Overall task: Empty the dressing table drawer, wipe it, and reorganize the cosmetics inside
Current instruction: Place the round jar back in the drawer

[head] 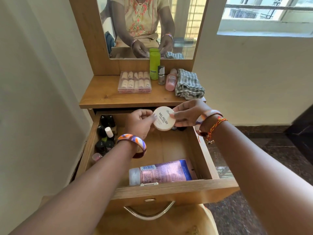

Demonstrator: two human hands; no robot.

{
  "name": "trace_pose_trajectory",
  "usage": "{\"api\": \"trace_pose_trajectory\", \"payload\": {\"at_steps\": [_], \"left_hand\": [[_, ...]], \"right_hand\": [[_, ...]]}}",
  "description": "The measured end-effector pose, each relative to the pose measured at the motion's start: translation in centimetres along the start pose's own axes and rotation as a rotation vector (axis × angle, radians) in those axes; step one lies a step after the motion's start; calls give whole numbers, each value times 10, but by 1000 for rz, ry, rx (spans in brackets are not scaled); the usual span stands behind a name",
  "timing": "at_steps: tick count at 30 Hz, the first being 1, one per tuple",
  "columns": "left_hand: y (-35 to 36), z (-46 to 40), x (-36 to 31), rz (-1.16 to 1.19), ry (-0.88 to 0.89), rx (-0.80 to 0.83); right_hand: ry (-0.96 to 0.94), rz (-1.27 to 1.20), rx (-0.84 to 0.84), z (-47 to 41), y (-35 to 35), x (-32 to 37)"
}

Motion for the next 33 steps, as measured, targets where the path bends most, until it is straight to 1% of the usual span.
{"api": "trace_pose_trajectory", "payload": {"at_steps": [2, 4, 7, 11, 15, 18, 24, 26, 30, 33], "left_hand": [[13, 5, 15, -87, -84, 158], [25, 10, 33, -117, -184, 276], [39, 13, 53, -172, -281, 358], [55, 17, 66, -273, -333, 421], [71, 23, 67, -331, -353, 498], [79, 24, 67, -389, -347, 523], [87, 25, 70, -466, -320, 551], [87, 25, 71, -477, -310, 542], [79, 16, 71, -449, -281, 472], [76, 15, 67, -494, -238, 482]], "right_hand": [[-20, 238, -28, -2, -3, -1], [-39, 484, -28, -6, -2, -5], [-88, 832, 6, -7, 8, -10], [-100, 1051, -29, -7, 20, -21], [-145, 1164, -10, -1, 32, -31], [-175, 1228, -2, 3, 35, -31], [-194, 1272, 11, 4, 36, -29], [-207, 1286, 9, 7, 37, -27], [-224, 1319, 8, 13, 42, -25], [-223, 1366, 22, 15, 47, -31]]}}
Point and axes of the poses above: each hand's wrist, its own z-axis away from the middle knuckle, its own y-axis out of the palm, x = y × z, the point moved 10 cm from there along -z, towards the middle knuckle, and after that the axes turned 4 degrees about -z, right-handed, at the moved point
